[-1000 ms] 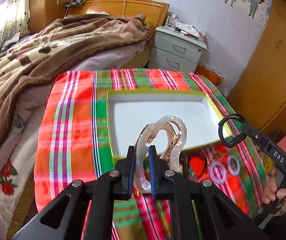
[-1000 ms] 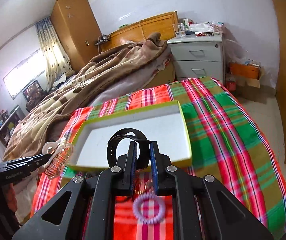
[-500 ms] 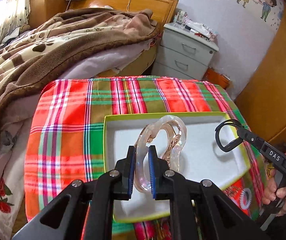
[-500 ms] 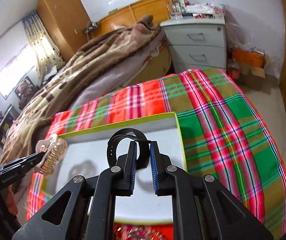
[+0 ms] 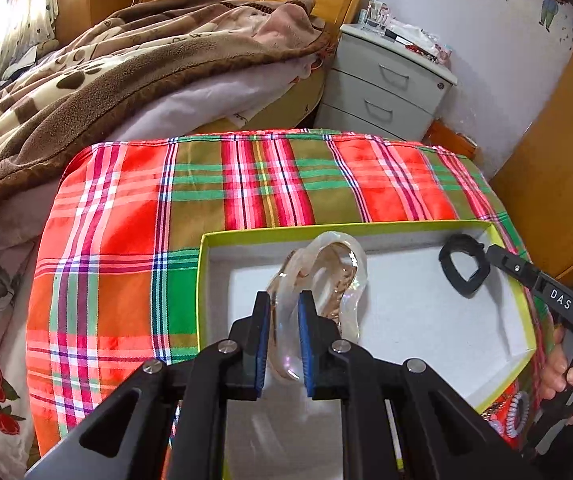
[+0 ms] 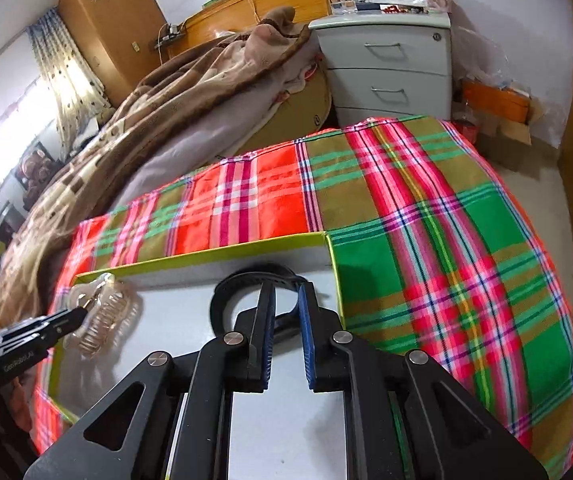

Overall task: Organize jewelry
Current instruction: 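Lower the clip and band into the box and open both tools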

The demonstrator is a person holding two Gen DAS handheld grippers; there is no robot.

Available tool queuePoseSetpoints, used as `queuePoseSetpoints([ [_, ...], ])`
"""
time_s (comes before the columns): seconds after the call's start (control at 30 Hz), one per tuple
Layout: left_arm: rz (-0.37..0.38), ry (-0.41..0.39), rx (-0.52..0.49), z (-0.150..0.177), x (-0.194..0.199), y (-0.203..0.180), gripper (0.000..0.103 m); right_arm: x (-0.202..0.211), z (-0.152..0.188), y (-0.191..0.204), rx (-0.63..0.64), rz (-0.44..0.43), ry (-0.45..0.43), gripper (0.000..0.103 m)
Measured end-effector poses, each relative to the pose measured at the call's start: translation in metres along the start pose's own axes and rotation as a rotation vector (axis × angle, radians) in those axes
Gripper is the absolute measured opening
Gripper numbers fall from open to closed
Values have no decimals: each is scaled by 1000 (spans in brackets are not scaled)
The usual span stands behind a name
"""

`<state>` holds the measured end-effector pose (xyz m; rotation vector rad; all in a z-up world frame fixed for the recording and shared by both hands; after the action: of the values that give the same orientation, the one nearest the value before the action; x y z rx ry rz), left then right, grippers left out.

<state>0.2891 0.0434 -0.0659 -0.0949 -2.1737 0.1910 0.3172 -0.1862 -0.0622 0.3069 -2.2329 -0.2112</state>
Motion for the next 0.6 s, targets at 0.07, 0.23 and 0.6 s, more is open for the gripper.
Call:
queuePoseSetpoints([
  [0.07,3,3,9,0,-1,0,15,-3,0,0,4,2,7,13],
  [0.23,-1,4,6,-1,-2,1,15,-7,0,0,8,15,5,13],
  [0.6,-23,12,18,-1,-3,5,32,-6,-1,0,-3,10,-4,13],
])
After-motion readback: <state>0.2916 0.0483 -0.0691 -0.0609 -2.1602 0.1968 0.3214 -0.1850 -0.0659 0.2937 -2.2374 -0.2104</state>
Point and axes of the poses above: each gripper's, at about its wrist camera, not at the fingertips, and x roughly against the way its jaws point, y to its left, z to its underside, the point moved 8 cm from there along -x, roughly the way its jaws point, and after that the axes turned 3 degrees about -y, right-handed, at the moved point
